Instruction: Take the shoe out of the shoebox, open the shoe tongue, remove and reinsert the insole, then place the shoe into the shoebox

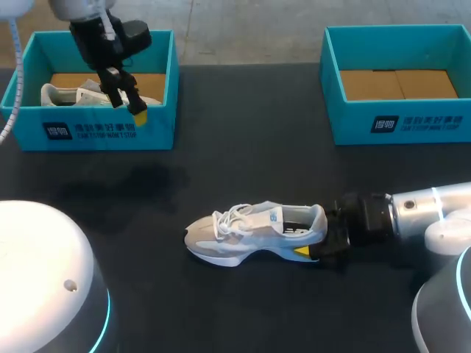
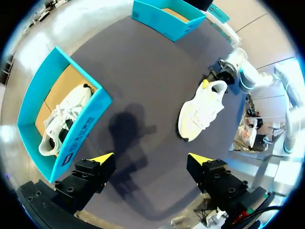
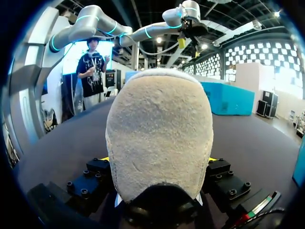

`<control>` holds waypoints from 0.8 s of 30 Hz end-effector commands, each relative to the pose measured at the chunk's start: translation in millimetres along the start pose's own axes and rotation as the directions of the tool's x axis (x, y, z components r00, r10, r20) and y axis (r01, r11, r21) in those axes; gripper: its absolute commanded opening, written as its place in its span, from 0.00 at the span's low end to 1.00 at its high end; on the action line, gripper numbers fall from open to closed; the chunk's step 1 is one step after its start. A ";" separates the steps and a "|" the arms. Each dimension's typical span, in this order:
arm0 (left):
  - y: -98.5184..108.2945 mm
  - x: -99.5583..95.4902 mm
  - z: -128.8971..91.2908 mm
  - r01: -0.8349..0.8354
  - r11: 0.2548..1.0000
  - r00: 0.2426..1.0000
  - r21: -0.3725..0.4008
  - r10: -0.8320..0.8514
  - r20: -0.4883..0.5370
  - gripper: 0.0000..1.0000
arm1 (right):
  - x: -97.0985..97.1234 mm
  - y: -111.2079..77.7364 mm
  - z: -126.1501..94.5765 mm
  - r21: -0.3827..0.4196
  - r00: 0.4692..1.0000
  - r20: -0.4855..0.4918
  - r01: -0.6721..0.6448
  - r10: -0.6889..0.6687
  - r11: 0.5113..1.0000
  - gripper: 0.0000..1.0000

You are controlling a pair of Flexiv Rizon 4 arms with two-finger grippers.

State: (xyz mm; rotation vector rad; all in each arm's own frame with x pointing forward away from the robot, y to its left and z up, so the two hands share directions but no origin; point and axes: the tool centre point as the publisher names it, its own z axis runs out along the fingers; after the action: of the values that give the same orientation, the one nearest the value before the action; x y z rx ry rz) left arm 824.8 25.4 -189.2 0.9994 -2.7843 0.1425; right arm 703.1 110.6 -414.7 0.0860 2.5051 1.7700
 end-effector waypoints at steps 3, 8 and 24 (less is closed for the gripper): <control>0.0 2.3 -1.0 0.001 1.000 1.000 -0.002 -0.001 0.007 1.00 | 1.7 0.6 1.2 0.004 1.000 0.002 0.000 0.000 1.000 0.00; 0.0 2.3 -1.0 0.001 1.000 1.000 -0.002 -0.001 0.007 1.00 | 1.7 0.6 1.2 0.004 1.000 0.002 0.000 0.000 1.000 0.00; -15.1 110.2 32.3 0.539 0.842 0.840 0.007 -0.538 0.073 1.00 | 1.7 0.6 1.2 0.004 1.000 0.002 0.000 0.000 1.000 0.00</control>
State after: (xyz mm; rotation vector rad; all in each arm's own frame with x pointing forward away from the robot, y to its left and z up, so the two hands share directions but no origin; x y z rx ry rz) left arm 758.9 -46.6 -195.4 1.5421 -2.5269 0.0386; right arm 703.0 110.6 -414.8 0.0862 2.5051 1.7699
